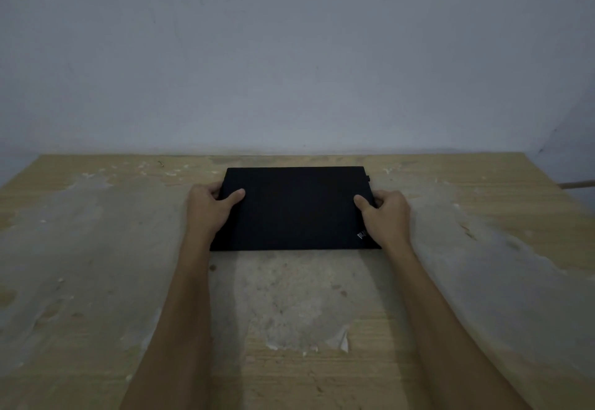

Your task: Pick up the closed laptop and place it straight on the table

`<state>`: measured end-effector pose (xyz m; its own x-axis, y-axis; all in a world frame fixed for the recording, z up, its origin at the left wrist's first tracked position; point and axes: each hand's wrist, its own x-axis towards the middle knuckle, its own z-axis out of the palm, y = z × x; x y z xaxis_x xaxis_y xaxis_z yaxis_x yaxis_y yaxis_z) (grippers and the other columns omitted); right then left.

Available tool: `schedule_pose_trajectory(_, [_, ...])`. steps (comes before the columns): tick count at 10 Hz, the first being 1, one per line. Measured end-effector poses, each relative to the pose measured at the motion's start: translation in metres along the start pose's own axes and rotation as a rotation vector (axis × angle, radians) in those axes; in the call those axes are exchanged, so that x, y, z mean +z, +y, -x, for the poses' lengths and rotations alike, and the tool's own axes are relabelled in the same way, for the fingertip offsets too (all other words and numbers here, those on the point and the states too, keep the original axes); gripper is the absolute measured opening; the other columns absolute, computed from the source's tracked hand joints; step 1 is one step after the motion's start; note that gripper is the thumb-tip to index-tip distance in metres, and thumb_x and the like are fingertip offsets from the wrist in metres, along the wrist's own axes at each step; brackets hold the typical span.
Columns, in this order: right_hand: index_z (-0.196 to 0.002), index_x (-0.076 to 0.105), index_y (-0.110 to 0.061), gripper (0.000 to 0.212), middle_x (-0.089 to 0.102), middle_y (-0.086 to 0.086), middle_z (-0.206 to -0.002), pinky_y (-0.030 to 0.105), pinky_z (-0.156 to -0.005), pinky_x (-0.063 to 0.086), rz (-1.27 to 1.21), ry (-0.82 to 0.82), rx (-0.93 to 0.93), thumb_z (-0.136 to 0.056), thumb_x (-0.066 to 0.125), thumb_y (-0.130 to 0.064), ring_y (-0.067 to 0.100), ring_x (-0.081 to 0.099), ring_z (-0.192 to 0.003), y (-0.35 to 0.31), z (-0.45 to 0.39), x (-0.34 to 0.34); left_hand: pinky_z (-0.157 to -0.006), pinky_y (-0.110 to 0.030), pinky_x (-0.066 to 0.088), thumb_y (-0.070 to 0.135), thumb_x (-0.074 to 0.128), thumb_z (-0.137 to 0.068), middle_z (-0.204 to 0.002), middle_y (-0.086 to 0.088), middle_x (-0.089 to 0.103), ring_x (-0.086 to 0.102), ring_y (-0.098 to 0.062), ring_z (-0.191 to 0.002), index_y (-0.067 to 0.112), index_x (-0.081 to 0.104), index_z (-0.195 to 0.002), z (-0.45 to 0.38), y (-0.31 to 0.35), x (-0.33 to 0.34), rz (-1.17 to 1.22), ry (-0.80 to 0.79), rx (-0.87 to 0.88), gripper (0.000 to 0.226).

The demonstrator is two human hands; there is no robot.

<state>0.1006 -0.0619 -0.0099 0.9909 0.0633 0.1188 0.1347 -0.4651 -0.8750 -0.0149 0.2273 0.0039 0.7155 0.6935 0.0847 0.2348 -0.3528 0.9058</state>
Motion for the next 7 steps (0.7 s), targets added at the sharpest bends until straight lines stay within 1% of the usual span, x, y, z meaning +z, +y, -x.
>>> schedule_pose_trajectory(1, [-0.105, 0.079, -0.001, 0.025, 0.072, 0.003, -0.078, 0.007, -0.041, 0.043, 0.014, 0.015, -0.021, -0.094, 0.072, -0.023, 0.001, 0.063, -0.062, -0.001, 0.002, -0.001, -0.048, -0.006, 0.048, 0.021, 0.077, -0.092, -0.102, -0.005, 0.073, 0.069, -0.008, -0.078, 0.001, 0.071, -0.128, 0.003, 0.001, -0.002, -0.021, -0.007, 0.02, 0.042])
schedule_pose_trajectory(2, [-0.107, 0.078, -0.002, 0.027, 0.071, 0.002, -0.079, 0.008, -0.04, 0.041, 0.046, 0.034, -0.025, -0.093, 0.073, -0.025, -0.001, 0.061, -0.062, -0.003, 0.004, -0.001, -0.05, -0.004, 0.047, 0.017, 0.075, -0.093, -0.106, -0.004, 0.07, 0.072, -0.021, -0.091, -0.001, 0.068, -0.129, 0.007, 0.005, -0.003, -0.042, -0.014, 0.052, 0.041])
schedule_pose_trajectory(3, [-0.11, 0.076, -0.006, 0.025, 0.07, 0.0, -0.088, 0.015, -0.05, 0.047, 0.072, 0.079, -0.028, -0.093, 0.073, -0.024, 0.004, 0.062, -0.066, -0.006, 0.007, -0.001, -0.077, -0.015, 0.051, 0.019, 0.076, -0.092, -0.118, -0.008, 0.063, 0.067, -0.024, -0.1, 0.007, 0.069, -0.126, 0.015, 0.006, -0.006, -0.202, 0.074, 0.143, 0.037])
schedule_pose_trajectory(4, [-0.116, 0.07, -0.013, 0.026, 0.063, 0.005, -0.11, 0.038, -0.063, 0.063, 0.156, 0.129, -0.088, -0.093, 0.072, -0.025, 0.021, 0.067, -0.083, -0.009, 0.013, -0.002, -0.077, -0.025, 0.052, 0.012, 0.076, -0.089, -0.103, -0.002, 0.059, 0.066, -0.022, -0.089, 0.014, 0.075, -0.108, 0.031, -0.001, -0.005, -0.357, 0.107, 0.385, 0.019])
schedule_pose_trajectory(5, [-0.116, 0.071, -0.013, 0.024, 0.058, 0.003, -0.108, 0.038, -0.07, 0.06, 0.274, 0.146, -0.211, -0.092, 0.071, -0.021, 0.021, 0.064, -0.09, -0.023, 0.02, -0.003, -0.064, -0.008, 0.037, 0.007, 0.077, -0.087, -0.09, 0.008, 0.059, 0.059, -0.009, -0.076, 0.017, 0.076, -0.095, 0.046, 0.004, -0.005, -0.389, 0.08, 0.528, 0.013])
schedule_pose_trajectory(6, [-0.109, 0.073, -0.013, 0.018, 0.057, -0.003, -0.099, 0.028, -0.068, 0.052, 0.184, 0.148, -0.317, -0.092, 0.07, -0.019, 0.015, 0.061, -0.083, -0.049, 0.024, -0.007, -0.063, -0.014, 0.045, 0.008, 0.077, -0.086, -0.086, 0.007, 0.065, 0.06, -0.007, -0.072, 0.021, 0.076, -0.092, 0.047, 0.022, -0.009, -0.355, 0.076, 0.604, 0.014])
schedule_pose_trajectory(7, [-0.107, 0.074, -0.013, 0.017, 0.062, 0.001, -0.096, 0.031, -0.07, 0.054, 0.081, 0.157, -0.458, -0.091, 0.07, -0.016, 0.015, 0.062, -0.081, -0.099, 0.017, -0.019, -0.064, -0.02, 0.05, 0.01, 0.076, -0.086, -0.083, 0.008, 0.066, 0.061, -0.007, -0.071, 0.02, 0.076, -0.092, 0.036, 0.065, -0.016, -0.276, 0.123, 0.72, 0.012])
